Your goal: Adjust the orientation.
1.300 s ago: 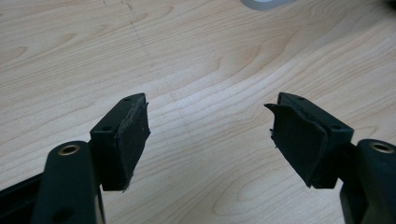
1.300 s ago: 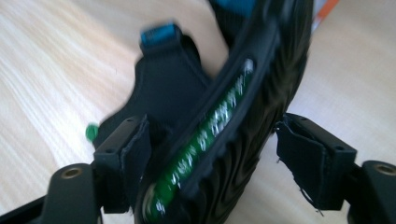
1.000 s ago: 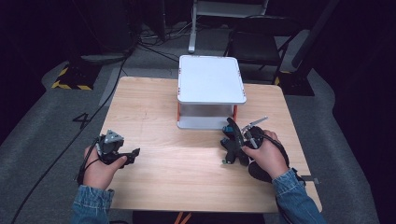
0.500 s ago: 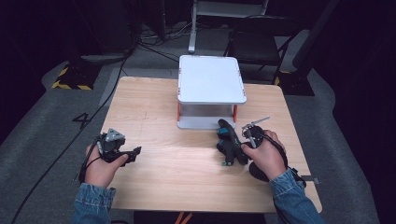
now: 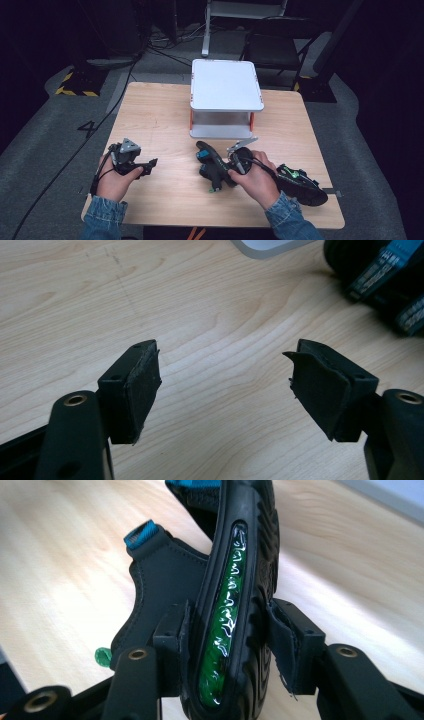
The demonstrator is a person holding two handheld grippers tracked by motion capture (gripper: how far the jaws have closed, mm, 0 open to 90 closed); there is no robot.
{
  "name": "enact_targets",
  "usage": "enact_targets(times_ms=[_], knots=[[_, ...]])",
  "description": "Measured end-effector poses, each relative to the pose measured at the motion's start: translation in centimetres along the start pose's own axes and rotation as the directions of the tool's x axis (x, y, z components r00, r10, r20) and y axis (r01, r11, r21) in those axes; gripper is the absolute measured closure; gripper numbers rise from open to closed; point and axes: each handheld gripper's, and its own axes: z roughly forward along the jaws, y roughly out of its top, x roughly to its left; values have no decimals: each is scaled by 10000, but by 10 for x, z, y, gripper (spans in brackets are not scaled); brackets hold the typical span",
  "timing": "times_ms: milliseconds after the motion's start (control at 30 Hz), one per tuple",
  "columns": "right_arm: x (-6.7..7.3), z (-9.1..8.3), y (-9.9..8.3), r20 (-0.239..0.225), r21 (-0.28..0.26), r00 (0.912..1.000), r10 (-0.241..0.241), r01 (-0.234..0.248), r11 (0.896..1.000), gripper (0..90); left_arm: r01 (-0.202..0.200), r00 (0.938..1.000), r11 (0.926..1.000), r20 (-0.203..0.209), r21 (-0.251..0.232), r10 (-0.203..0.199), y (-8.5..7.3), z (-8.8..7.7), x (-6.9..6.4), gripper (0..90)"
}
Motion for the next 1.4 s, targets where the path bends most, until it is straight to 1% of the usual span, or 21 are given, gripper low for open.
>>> enact_targets(times_ms=[33, 67, 133, 200, 267, 300, 400, 433, 533, 633, 733, 800, 867, 1000, 1067, 1100, 1167, 1233, 1333, 1367, 1400], knots=[[8, 6, 0, -157, 33, 9999, 21, -21, 10000, 534, -122, 9997, 9999, 230, 115, 119, 0, 6, -6, 282], [9, 7, 0, -128, 109, 9999, 75, -74, 9999, 533, -394, 9978, 9990, 549, 230, 381, 0, 12, -11, 281], [8, 7, -1, -199, 88, 9996, 194, -192, 9998, 530, -717, 9923, 9968, 1038, 361, 677, 0, 23, -24, 282], [5, 6, -3, -303, 3, 9993, 239, -239, 9997, 527, -1018, 9868, 9940, 1310, 410, 956, 0, 32, -35, 284], [3, 7, -6, -319, 73, 9994, 109, -107, 9999, 522, -1254, 9823, 9913, 1452, 406, 1183, 1, 37, -43, 286], [3, 8, -7, -358, -55, 9994, 25, -27, 10000, 515, -1366, 9797, 9898, 1534, 417, 1287, 1, 38, -45, 286], [3, 9, -11, -379, -196, 9992, -135, 128, 9997, 487, -1459, 9752, 9885, 1737, 390, 1371, 2, 39, -49, 287], [4, 10, -12, -295, -282, 9993, -234, 226, 9993, 457, -1442, 9759, 9889, 1706, 356, 1362, 1, 39, -51, 288], [5, 9, -14, -77, -621, 9975, -705, 699, 9956, 418, -1742, 9658, 9839, 2017, 401, 1628, 0, 41, -58, 303], [6, 5, -17, -26, -1012, 9963, -853, 846, 9913, 381, -2081, 9538, 9771, 2306, 440, 1927, -1, 46, -71, 328], [6, -6, -16, 105, -1359, 9942, -1069, 1073, 9849, 379, -2465, 9393, 9682, 2570, 440, 2274, -1, 53, -82, 363], [6, -15, -16, 112, -1563, 9933, -1154, 1158, 9809, 379, -2621, 9302, 9636, 2795, 531, 2377, -3, 59, -89, 388], [5, -21, -17, 61, -1700, 9932, -1162, 1155, 9787, 376, -2755, 9260, 9596, 2835, 565, 2492, -3, 65, -95, 402], [-4, -30, -22, 71, -1907, 9953, -968, 964, 9769, 380, -2633, 9287, 9636, 2830, 474, 2398, -4, 76, -104, 499], [-13, -33, -26, 169, -1951, 9968, -784, 801, 9775, 386, -2833, 9325, 9578, 2476, 490, 2631, -3, 81, -105, 591], [-17, -35, -28, 235, -2003, 9973, -699, 732, 9770, 390, -2858, 9305, 9568, 2543, 539, 2636, -3, 81, -103, 692], [-23, -39, -31, 325, -2079, 9982, -513, 570, 9765, 394, -2685, 9285, 9622, 2785, 465, 2456, -1, 81, -99, 728], [-30, -45, -33, 388, -2241, 9987, -341, 420, 9737, 397, -2568, 9301, 9662, 2775, 227, 2407, 2, 77, -97, 769], [-37, -53, -35, 490, -2481, 9987, -124, 242, 9684, 397, -2297, 9297, 9722, 2854, -444, 2327, 9, 66, -90, 806], [-39, -55, -36, 499, -2538, 9987, -74, 199, 9671, 397, -2233, 9285, 9726, 2896, -646, 2324, 12, 63, -88, 812], [-42, -57, -36, 536, -2605, 9986, -23, 162, 9653, 397, -2257, 9313, 9713, 2757, -757, 2379, 15, 61, -87, 820]])
